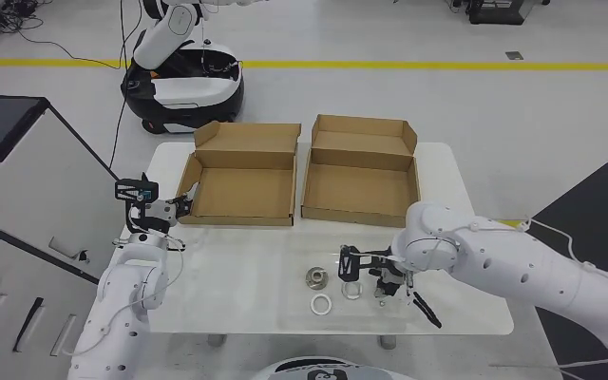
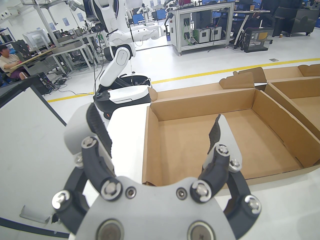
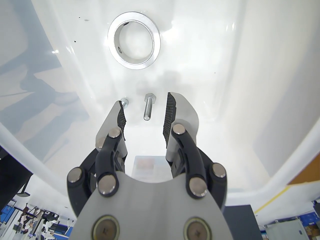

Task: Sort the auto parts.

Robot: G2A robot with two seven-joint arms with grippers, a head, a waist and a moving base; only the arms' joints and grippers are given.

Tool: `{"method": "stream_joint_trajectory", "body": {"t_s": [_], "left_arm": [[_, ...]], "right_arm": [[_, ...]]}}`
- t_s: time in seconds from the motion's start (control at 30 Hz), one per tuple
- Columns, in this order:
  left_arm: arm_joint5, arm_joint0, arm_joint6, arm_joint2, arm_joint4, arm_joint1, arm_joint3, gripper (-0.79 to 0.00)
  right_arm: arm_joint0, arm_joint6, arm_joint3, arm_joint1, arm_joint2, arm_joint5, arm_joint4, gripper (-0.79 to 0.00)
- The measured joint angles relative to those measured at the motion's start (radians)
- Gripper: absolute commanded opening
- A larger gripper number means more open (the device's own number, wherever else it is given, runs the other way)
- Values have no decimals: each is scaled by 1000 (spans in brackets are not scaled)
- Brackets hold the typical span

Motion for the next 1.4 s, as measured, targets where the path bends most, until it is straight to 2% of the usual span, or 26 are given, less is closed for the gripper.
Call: {"method": "stream_joint_trajectory", "body": {"t_s": [0.43,0.67,0.87,0.93,1.0,1.4], "left_arm": [[0,0,0,0,0,0,0,0],[0,0,0,0,0,0,0,0],[0,0,0,0,0,0,0,0],[0,0,0,0,0,0,0,0],[0,0,0,0,0,0,0,0],[0,0,0,0,0,0,0,0]], "right_arm": [[-31,-5,15,-3,27,-2,-33,-449],[-47,-1,22,-5,40,-3,-40,-520],[-60,3,19,-5,52,-2,-43,-616],[-64,5,17,-5,57,-3,-43,-683],[-68,7,17,-5,61,-3,-43,-785],[-74,36,-16,4,113,-10,5,-785]]}}
